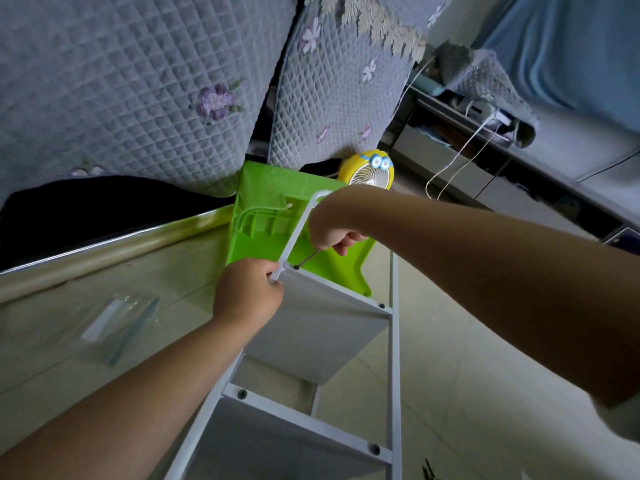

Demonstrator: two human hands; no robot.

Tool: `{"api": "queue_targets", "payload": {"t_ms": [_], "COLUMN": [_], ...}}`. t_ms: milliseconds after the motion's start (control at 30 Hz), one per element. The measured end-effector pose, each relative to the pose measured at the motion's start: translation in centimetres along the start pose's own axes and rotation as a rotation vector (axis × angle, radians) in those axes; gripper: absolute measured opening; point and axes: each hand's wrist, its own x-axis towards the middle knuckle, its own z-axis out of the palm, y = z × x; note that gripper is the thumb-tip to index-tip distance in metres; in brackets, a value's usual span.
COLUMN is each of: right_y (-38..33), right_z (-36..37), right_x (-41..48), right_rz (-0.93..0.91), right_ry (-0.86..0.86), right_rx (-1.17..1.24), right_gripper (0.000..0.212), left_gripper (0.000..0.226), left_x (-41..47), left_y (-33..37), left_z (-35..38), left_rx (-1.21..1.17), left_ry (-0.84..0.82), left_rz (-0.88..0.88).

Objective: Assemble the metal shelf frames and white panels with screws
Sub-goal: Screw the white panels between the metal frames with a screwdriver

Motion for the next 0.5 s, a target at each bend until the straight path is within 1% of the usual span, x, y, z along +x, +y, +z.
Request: {"api": "queue_targets", "payload": {"t_ms": [67, 167, 233, 300, 400, 467, 500], "right_y": [0.7, 1.8, 2.3, 3.1, 4.9, 6.4, 7.2], "right_z": [1.1, 3.1, 4.3, 5.3, 7.0, 9.0, 10.3], "right_x": [-0.2, -0.2, -0.1, -0.1, -0.5, -1.0, -1.1], "right_rz": [0.009, 0.030, 0.031, 0.027, 0.034, 0.034, 0.042], "right_ry": [0.030, 0.071, 0.105, 0.132, 0.196, 0.306, 0.402], "right_rx": [0.091, 0.272, 0.369, 0.448, 0.610, 0.722, 0.781], "right_gripper": [0.045, 0.048, 0.050, 0.053, 0.052, 0.049, 0.045], "left_gripper": [0.018, 0.019, 0.017, 0.010, 0.009, 0.026, 0.033], "left_x": [0.1, 0.1, 0.0, -0.2, -0.5, -0.9, -1.1], "left_y": [-0.2, -0.1, 0.2, 0.5, 1.2, 1.8, 2.0], "left_z": [0.0, -0.2, -0.5, -0.7, -1.0, -1.4, -1.5], "left_rx": [0.047, 0.104, 0.124, 0.181, 0.262, 0.331, 0.365], "left_ry": [-0.014, -0.019, -0.026, -0.018, -0.002, 0.019, 0.023], "left_rz": [0.026, 0.045, 0.055, 0.058, 0.045, 0.077, 0.113]}}
